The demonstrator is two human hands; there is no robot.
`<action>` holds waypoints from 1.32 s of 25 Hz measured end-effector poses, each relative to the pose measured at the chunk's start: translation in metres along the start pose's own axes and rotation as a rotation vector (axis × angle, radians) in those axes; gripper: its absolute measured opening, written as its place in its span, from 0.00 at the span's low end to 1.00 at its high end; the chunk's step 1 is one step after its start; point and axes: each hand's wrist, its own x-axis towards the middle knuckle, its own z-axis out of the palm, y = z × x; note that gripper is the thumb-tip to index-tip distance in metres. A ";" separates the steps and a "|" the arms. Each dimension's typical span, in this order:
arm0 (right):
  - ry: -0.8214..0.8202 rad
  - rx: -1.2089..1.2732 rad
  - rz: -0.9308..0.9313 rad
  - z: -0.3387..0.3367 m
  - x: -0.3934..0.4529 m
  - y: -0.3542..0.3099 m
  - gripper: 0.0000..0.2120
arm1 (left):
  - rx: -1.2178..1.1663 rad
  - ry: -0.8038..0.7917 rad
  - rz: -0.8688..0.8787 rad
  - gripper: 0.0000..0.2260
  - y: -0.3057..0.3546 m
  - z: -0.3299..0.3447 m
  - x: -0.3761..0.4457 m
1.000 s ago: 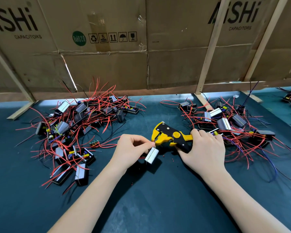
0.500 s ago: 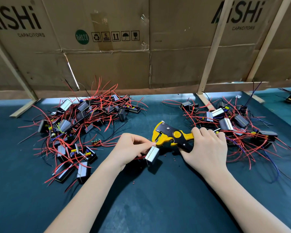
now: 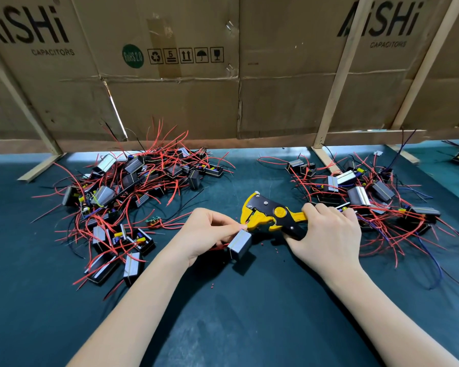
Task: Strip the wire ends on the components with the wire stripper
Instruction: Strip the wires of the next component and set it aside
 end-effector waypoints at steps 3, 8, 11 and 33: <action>-0.002 -0.011 0.001 0.001 -0.001 0.000 0.23 | 0.003 -0.004 -0.005 0.05 -0.001 -0.001 0.001; 0.024 -0.023 -0.009 0.001 0.000 0.000 0.23 | 0.008 -0.003 -0.016 0.05 -0.002 -0.003 0.003; 0.041 -0.022 -0.017 0.001 0.001 0.000 0.23 | 0.021 -0.008 -0.018 0.05 -0.002 -0.004 0.003; -0.034 0.006 -0.022 -0.001 0.000 -0.003 0.22 | -0.031 -0.105 -0.040 0.08 -0.003 -0.007 0.003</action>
